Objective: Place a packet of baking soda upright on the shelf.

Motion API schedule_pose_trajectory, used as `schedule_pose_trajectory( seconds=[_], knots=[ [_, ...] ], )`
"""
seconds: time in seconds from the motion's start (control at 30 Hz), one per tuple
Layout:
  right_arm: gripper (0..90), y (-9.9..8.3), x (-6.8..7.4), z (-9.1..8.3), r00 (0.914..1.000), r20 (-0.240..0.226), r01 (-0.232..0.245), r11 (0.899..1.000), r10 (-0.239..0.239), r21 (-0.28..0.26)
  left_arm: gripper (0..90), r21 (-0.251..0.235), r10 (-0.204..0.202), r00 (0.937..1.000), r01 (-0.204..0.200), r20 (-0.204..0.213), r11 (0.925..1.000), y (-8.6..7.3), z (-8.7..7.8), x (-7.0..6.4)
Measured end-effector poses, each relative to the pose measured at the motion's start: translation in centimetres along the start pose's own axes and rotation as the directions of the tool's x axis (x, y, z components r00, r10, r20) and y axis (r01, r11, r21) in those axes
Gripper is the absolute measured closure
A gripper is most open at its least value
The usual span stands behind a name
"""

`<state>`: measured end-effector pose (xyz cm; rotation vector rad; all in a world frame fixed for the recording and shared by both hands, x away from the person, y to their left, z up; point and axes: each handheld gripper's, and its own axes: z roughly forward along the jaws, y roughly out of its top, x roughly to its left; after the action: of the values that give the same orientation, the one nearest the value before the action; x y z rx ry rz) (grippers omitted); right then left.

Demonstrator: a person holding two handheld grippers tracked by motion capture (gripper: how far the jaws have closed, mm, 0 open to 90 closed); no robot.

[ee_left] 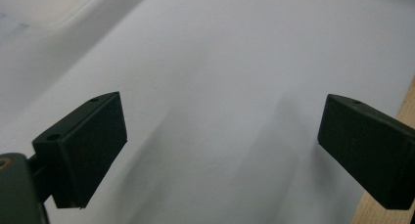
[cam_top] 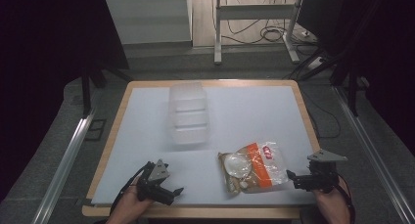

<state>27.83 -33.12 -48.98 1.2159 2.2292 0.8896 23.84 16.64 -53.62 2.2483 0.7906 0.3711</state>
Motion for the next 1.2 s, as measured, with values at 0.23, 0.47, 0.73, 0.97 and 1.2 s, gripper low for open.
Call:
schedule_pose_trajectory(
  seconds=[0.23, 0.47, 0.73, 0.97, 1.2],
  knots=[
    [0.0, 0.0, -0.1, -0.1, 1.0000, 0.003, -0.005, 1.000, 0.005, -0.004, 4.3, -0.001, 0.000, 1.0000, 0.000, 0.000, 1.0000, 0.0, 0.0, 0.0],
    [0.0, 0.1, 0.1, -0.1, 0.9999, -0.009, -0.012, 1.000, 0.012, 0.003, 4.2, 0.006, 0.002, 1.0000, -0.002, 0.000, 1.0000, 0.0, 0.1, 0.0],
    [0.0, 0.2, 0.3, 0.0, 1.0000, -0.007, -0.007, 1.000, 0.007, -0.002, 4.2, 0.009, 0.004, 1.0000, -0.004, 0.003, 1.0000, 0.0, 0.1, -0.1],
    [0.0, 0.5, 0.8, 0.1, 0.9990, -0.003, -0.044, 0.999, 0.044, -0.019, 4.2, 0.009, 0.003, 1.0000, -0.004, 0.004, 1.0000, 0.0, 0.1, -0.1],
    [1.5, 1.0, 1.8, -0.2, 0.9991, -0.023, -0.038, 0.999, 0.037, -0.032, 4.2, 0.008, 0.005, 1.0000, -0.005, 0.004, 1.0000, 0.0, 0.1, -0.1]
  ],
)
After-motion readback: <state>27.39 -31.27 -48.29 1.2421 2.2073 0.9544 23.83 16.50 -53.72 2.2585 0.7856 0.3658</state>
